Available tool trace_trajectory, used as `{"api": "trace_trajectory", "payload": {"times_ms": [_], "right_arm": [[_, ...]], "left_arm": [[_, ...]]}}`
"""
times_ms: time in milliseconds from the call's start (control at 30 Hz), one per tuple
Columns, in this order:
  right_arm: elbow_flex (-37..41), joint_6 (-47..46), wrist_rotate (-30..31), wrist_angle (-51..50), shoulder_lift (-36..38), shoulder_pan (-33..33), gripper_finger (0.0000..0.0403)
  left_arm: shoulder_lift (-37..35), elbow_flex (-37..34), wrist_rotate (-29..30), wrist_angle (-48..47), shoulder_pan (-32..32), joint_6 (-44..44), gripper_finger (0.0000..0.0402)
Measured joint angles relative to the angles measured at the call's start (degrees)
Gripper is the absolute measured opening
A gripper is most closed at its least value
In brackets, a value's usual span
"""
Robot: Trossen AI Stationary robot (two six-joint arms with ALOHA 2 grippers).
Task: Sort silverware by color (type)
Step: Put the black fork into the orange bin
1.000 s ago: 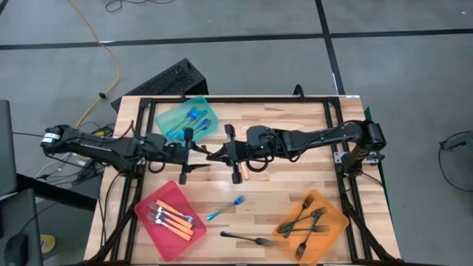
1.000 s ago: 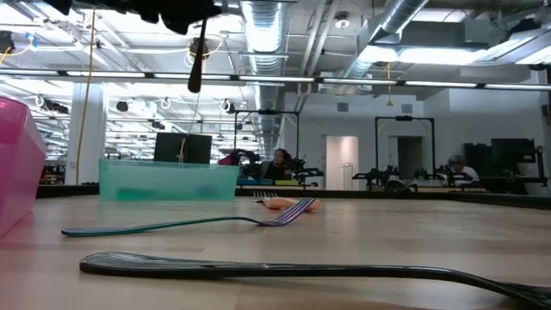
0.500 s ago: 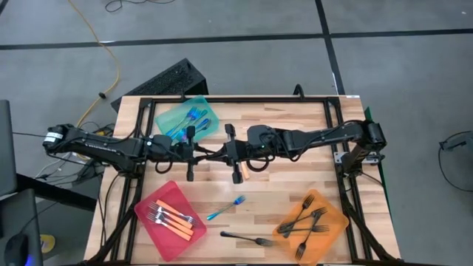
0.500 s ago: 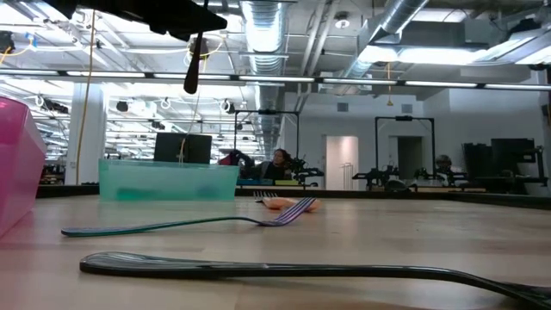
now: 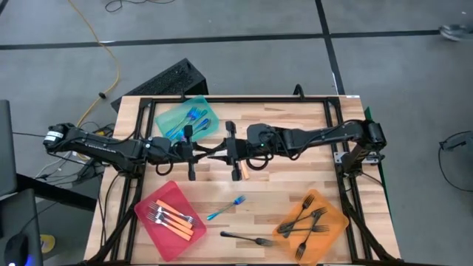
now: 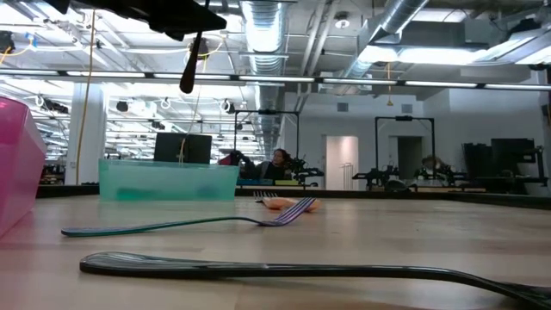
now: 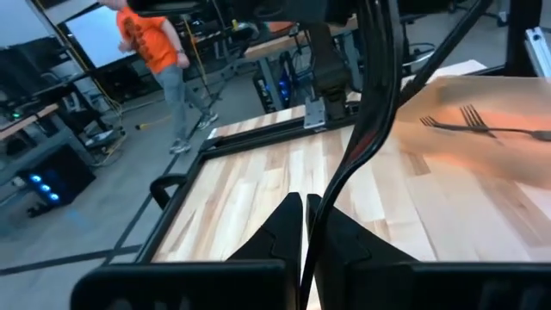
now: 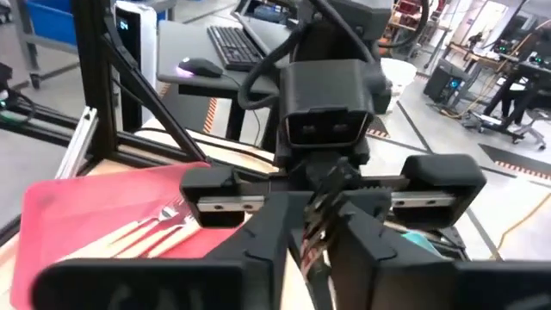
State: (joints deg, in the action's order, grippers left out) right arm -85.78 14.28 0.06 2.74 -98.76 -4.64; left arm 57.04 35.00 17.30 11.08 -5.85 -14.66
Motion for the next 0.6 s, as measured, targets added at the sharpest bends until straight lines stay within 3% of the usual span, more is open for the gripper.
{"api": "trace_trajectory", "payload": {"times_ms": [333,600], "right_arm": [[0.11,2.34,0.41,-6.30,3.29,1.38,0.0222],[0.07,2.73,1.22,-16.48,13.62,1.42,0.0232]], "left_arm": [[-0.06,0.08,6.85,-0.07,0.19,0.26,0.0001],[-0.07,0.09,7.38,-0.22,0.28,1.39,0.0001]]}}
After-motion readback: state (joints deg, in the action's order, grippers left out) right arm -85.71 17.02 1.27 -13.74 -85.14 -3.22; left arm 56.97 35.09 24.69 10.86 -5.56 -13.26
